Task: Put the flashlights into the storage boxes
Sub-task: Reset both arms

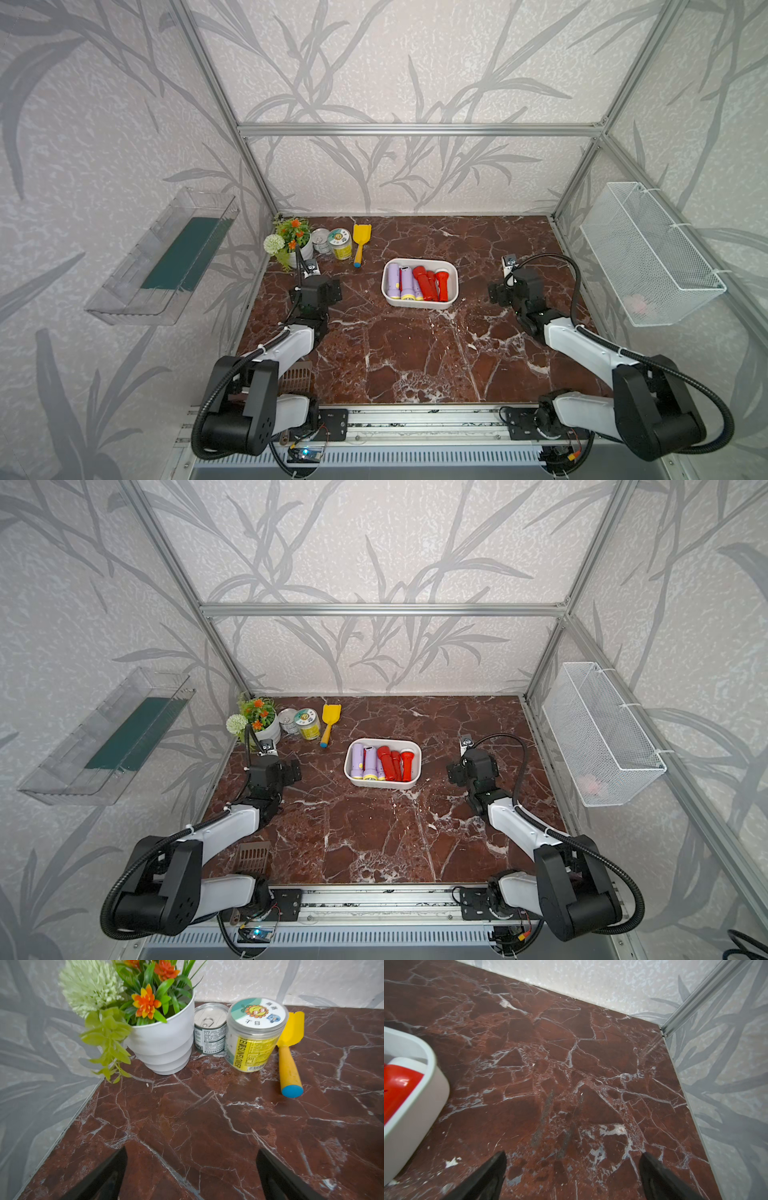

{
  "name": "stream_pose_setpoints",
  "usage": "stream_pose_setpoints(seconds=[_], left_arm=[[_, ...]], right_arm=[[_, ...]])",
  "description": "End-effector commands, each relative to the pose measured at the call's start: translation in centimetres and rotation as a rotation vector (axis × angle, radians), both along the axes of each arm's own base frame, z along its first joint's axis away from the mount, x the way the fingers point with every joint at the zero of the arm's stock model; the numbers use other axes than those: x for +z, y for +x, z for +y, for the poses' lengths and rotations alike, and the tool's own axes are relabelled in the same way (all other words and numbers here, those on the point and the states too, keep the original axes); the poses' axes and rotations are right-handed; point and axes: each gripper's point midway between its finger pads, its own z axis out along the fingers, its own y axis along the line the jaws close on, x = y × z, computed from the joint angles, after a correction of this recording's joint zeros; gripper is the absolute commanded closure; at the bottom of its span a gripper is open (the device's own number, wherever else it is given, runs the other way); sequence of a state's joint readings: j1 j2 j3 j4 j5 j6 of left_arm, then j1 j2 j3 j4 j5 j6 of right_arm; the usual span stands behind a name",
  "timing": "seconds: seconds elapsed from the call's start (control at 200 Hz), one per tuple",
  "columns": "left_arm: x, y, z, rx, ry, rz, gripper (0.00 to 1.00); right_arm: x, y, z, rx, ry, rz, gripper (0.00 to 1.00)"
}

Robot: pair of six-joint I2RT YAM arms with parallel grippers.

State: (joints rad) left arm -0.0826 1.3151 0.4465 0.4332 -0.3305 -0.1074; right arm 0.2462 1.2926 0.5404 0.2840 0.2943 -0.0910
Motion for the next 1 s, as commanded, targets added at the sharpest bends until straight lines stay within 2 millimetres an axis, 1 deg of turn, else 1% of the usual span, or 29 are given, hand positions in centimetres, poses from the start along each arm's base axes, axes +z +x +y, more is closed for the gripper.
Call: stream_pose_setpoints(seconds=[0.0, 0.09, 0.195, 0.25, 0.385, 0.49, 0.515, 0.525, 0.56, 0.685, 0.735, 0.845, 0.995], left_arm=[[0.8, 1.6, 0.3, -0.004, -0.023, -0.101, 0.01], [0.4, 2.2, 0.7, -0.003, 0.009, -0.055, 0.01], [1.3, 2.3, 1.7, 0.015, 0.050, -0.127, 0.01], [1.0, 2.1, 2.4, 0.041, 0.019, -0.133, 0.01], [0.7, 2.2, 2.3, 0.020, -0.010, -0.185, 0.01], [-0.3, 2.4, 2.2, 0.014, -0.011, -0.178, 0.01], [-0.5, 2.4, 2.3, 0.019, -0.011, -0.182, 0.01], [-0.6, 2.4, 2.3, 0.021, -0.011, -0.184, 0.01], [-0.8, 2.4, 2.2, 0.013, -0.009, -0.191, 0.01], [-0.7, 2.3, 2.2, 0.013, -0.013, -0.200, 0.01], [-0.8, 2.3, 2.2, 0.012, -0.012, -0.201, 0.01], [-0.8, 2.3, 2.1, 0.011, -0.012, -0.200, 0.01], [-0.8, 2.3, 2.2, 0.014, -0.012, -0.200, 0.00]], right_arm=[[1.7, 1.8, -0.1, -0.006, 0.002, -0.122, 0.01], [1.1, 2.1, -0.3, 0.002, 0.016, -0.126, 0.01], [0.3, 2.1, -0.4, 0.011, 0.058, -0.126, 0.01], [0.1, 2.1, -0.3, 0.020, 0.060, -0.130, 0.01], [-0.2, 2.0, -0.2, 0.037, 0.059, -0.161, 0.01], [-0.8, 2.0, -0.1, 0.049, 0.068, -0.162, 0.01], [-1.3, 2.0, -0.1, 0.055, 0.068, -0.154, 0.01], [-0.9, 2.1, 0.0, 0.056, 0.073, -0.175, 0.01], [-1.0, 2.2, 0.0, 0.060, 0.074, -0.182, 0.01], [-1.8, 2.2, 0.0, 0.068, 0.086, -0.193, 0.01], [-2.7, 2.0, -0.3, 0.066, 0.095, -0.170, 0.01], [-2.5, 2.3, 0.0, 0.088, 0.107, -0.229, 0.01], [-2.7, 2.3, -0.1, 0.083, 0.108, -0.170, 0.01]])
